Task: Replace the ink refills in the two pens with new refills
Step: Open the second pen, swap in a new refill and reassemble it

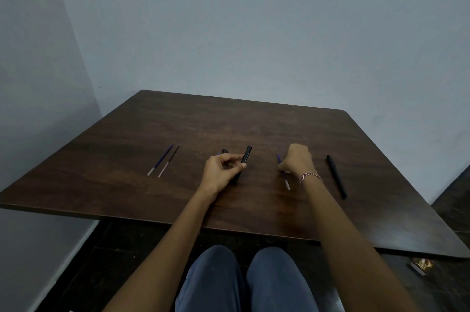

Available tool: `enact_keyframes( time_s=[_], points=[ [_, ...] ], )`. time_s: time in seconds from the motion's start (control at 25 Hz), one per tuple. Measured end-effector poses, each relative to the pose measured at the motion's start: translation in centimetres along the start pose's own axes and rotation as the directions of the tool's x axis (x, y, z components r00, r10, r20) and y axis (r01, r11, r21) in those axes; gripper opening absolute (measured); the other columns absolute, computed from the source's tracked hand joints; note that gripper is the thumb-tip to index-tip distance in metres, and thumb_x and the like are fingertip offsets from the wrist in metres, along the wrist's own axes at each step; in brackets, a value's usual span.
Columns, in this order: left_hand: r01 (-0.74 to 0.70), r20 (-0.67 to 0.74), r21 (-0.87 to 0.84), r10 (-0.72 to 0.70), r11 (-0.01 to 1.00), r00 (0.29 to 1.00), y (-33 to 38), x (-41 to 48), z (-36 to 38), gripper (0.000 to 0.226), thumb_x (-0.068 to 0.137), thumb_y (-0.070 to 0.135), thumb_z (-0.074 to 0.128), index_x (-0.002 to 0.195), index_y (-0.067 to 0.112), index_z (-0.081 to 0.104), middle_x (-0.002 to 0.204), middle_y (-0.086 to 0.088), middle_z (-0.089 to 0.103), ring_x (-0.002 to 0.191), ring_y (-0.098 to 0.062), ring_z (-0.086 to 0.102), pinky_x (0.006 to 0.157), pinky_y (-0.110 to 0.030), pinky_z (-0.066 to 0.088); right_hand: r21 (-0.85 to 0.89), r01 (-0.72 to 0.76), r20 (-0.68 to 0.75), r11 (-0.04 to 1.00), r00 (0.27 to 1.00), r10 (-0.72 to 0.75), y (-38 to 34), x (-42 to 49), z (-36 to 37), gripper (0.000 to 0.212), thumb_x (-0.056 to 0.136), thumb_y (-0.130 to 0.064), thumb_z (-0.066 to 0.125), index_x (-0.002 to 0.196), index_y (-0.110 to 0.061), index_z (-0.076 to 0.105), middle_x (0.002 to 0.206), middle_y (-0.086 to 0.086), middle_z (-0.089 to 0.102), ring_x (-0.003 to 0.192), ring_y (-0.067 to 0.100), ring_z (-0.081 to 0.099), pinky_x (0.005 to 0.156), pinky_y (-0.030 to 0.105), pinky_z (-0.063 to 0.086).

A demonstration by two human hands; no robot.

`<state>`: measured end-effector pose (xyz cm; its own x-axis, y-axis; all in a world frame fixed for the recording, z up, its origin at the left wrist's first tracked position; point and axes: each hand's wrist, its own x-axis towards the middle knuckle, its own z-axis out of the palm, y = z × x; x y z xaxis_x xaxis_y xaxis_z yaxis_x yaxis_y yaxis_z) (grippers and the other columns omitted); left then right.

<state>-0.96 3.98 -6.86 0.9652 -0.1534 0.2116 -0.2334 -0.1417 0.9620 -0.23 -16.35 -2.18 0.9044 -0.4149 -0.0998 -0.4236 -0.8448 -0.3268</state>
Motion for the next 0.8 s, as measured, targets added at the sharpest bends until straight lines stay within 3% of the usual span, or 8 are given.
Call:
enact_keyframes(
  time_s=[0.08,0.12,0.2,0.24,0.32,0.48,0.64,0.8],
  points=[
    [-0.033,-0.005,0.018,0.033,0.999,0.999,0.2,-0.1,0.0,0.025,0.076,0.007,0.075,0.1,0.012,0.072,0.077,0.005,0.065,0.066,0.005,0.057,0.068,-0.009,0.045,0.246,-0.023,0.025,0.969,1.0,0.017,0.5,0.5,0.7,0.017,0.076,-0.017,0.074,0.08,-0.002,0.069,0.082,0.011,0.068,0.077,0.02,0.064,0.067,0.03,0.054],
    [-0.041,-0.011,0.024,0.041,0.999,0.999,0.3,-0.1,0.0,0.024,0.076,0.007,0.075,0.099,0.013,0.072,0.077,0.005,0.065,0.066,0.004,0.057,0.068,-0.008,0.045,0.456,-0.024,0.031,0.89,0.999,0.011,0.7,0.5,1.1,0.02,0.079,-0.015,0.071,0.089,0.002,0.071,0.072,0.009,0.065,0.066,0.017,0.061,0.061,0.028,0.054],
    [-0.048,-0.023,0.031,0.049,0.998,0.999,0.5,-0.2,0.0,0.023,0.075,0.007,0.076,0.096,0.015,0.073,0.077,0.005,0.065,0.069,0.0,0.057,0.068,-0.008,0.046,0.796,-0.038,0.038,0.604,0.999,0.014,0.8,0.0,1.9,0.022,0.087,-0.009,0.063,0.1,0.007,0.069,0.059,0.006,0.055,0.048,0.01,0.049,0.046,0.017,0.043],
    [-0.058,-0.026,0.037,0.059,0.998,0.998,0.6,-0.3,0.0,0.023,0.074,0.007,0.076,0.094,0.016,0.073,0.077,0.005,0.065,0.069,0.0,0.057,0.069,-0.008,0.047,0.883,-0.048,0.047,0.466,0.999,0.014,0.8,-0.4,2.1,0.02,0.09,-0.006,0.059,0.102,0.007,0.069,0.058,0.005,0.052,0.045,0.008,0.046,0.045,0.015,0.04],
    [-0.088,-0.027,0.044,0.089,0.995,0.996,0.8,-0.4,-0.1,0.023,0.073,0.006,0.077,0.091,0.019,0.072,0.076,0.005,0.064,0.068,0.001,0.056,0.069,-0.009,0.047,0.958,-0.05,0.049,0.282,0.999,0.01,0.5,-1.1,2.8,0.02,0.092,-0.005,0.055,0.104,0.003,0.068,0.062,0.003,0.053,0.051,0.007,0.047,0.055,0.018,0.042],
    [-0.103,-0.021,0.08,0.105,0.991,0.994,0.7,-0.5,-0.1,0.024,0.071,0.004,0.078,0.09,0.018,0.074,0.075,0.007,0.062,0.065,0.003,0.054,0.068,-0.011,0.048,0.993,0.065,-0.067,0.097,0.997,0.024,0.5,-2.4,4.1,0.018,0.093,-0.007,0.056,0.104,-0.001,0.069,0.067,0.001,0.057,0.058,0.008,0.05,0.063,0.02,0.047],
    [-0.13,0.002,0.101,0.131,0.986,0.991,0.5,-0.4,-0.1,0.025,0.068,0.002,0.079,0.089,0.015,0.075,0.075,0.008,0.062,0.065,0.004,0.054,0.066,-0.01,0.045,0.982,0.189,-0.188,-0.022,0.981,0.04,0.9,-2.9,3.9,0.015,0.091,-0.006,0.058,0.102,-0.004,0.069,0.069,0.001,0.062,0.06,0.007,0.054,0.062,0.016,0.051],
    [-0.151,0.02,0.133,0.149,0.98,0.989,0.6,-0.5,0.0,0.025,0.067,0.002,0.08,0.09,0.011,0.075,0.073,0.01,0.062,0.066,0.002,0.054,0.065,-0.009,0.044,0.965,0.256,-0.254,-0.062,0.967,0.033,0.8,-3.3,3.6,0.015,0.09,-0.007,0.059,0.102,-0.007,0.069,0.072,0.001,0.064,0.062,0.005,0.058,0.065,0.017,0.053]
  ],
)
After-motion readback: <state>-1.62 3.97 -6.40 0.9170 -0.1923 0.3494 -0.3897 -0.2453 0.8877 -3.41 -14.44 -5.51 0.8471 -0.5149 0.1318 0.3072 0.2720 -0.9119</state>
